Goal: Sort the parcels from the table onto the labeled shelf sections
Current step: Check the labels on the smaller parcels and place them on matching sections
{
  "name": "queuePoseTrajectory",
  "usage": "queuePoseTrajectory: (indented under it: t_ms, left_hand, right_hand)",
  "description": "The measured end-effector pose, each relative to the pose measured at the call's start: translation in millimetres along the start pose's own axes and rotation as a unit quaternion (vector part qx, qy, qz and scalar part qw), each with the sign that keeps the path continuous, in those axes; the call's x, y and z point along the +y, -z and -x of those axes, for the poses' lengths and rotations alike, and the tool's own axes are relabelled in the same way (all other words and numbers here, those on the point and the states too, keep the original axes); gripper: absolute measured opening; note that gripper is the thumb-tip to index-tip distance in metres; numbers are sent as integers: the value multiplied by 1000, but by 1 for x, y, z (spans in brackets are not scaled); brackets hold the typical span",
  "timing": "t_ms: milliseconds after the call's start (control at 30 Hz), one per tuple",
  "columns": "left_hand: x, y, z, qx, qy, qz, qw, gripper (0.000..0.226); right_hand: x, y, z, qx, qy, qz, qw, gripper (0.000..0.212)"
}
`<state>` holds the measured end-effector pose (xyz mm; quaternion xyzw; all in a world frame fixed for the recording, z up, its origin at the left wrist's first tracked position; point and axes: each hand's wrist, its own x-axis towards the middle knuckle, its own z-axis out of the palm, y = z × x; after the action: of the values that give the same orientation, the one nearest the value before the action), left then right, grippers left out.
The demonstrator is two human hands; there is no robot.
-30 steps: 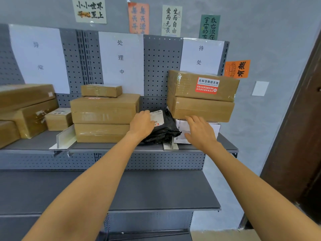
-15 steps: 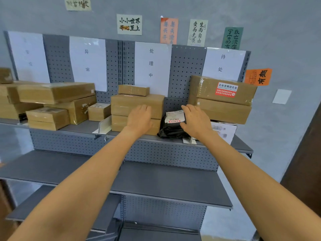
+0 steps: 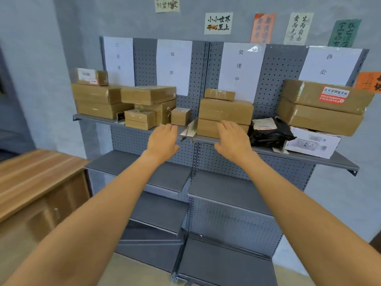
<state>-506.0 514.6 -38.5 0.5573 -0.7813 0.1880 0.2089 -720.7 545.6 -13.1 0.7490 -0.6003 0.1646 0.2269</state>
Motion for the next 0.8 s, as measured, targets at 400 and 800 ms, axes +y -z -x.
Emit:
queuePoseTrajectory:
  t_ms: [400, 800]
  left_hand:
    - [-184, 74, 159, -27, 137, -90, 986, 54]
    - [-357, 125, 324, -83, 339, -185, 918, 56]
  right_hand:
    - [-240, 7, -19, 2, 164, -82, 983, 61]
    - [-493, -9, -47, 13, 349, -185, 919, 67]
